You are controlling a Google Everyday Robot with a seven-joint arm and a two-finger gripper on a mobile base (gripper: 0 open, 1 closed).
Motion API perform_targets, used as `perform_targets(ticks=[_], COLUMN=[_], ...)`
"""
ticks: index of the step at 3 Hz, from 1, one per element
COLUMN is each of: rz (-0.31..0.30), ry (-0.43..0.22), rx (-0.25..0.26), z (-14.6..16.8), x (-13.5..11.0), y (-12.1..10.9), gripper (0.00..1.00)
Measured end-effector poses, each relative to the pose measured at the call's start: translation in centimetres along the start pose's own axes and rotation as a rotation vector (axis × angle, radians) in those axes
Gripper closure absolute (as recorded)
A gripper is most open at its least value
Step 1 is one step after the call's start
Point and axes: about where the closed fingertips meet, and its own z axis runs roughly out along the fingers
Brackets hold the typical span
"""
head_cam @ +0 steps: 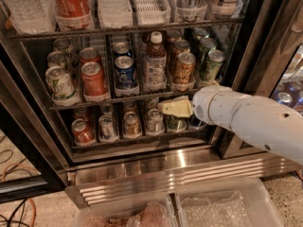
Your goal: Pick orange can from middle shelf of fridge
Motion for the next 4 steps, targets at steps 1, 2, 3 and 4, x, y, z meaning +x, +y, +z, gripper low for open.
perform_targets(ticks=[1, 2, 3, 4], rz=[0.034, 0.051, 0.056, 0.051], ry=[-0.083, -0.187, -0.273, -0.312], rx=[0.048, 0.122, 0.187, 0.225], z=[0.3, 0.5, 1.1, 1.9], x=[-1.0, -2.4, -3.5, -3.7], y=[-0.1, -1.1, -1.5, -1.1], gripper=[0.0, 0.0, 0.0, 0.07])
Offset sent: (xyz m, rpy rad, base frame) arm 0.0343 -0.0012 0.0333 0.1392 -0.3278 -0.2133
